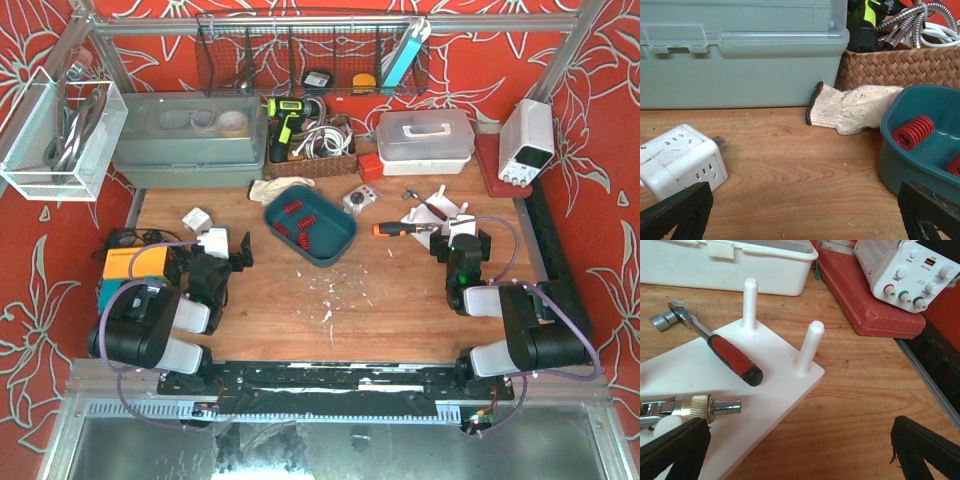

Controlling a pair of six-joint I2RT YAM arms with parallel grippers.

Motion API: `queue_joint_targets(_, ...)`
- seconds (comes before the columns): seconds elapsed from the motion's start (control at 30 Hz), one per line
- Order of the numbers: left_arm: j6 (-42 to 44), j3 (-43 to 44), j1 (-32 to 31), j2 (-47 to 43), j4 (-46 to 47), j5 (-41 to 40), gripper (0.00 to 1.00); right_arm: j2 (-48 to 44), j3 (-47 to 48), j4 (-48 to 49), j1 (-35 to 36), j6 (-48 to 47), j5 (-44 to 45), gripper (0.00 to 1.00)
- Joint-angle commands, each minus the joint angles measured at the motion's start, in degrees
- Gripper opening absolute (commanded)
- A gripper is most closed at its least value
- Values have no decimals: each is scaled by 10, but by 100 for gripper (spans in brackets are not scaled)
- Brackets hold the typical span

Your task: Install the large spring

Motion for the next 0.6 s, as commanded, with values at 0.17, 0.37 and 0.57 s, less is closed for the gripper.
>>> queue_joint_targets(0.17,6,6,2,-3,11,1,100,-2,3,10,-2,-3,0,99)
queue_joint_targets(0.37,6,6,2,-3,11,2,100,-3,2,11,-2,-3,0,99)
queue_joint_targets(0.57,8,9,2,-25,-3,11,100,-81,18,-85,5,-26,-43,99)
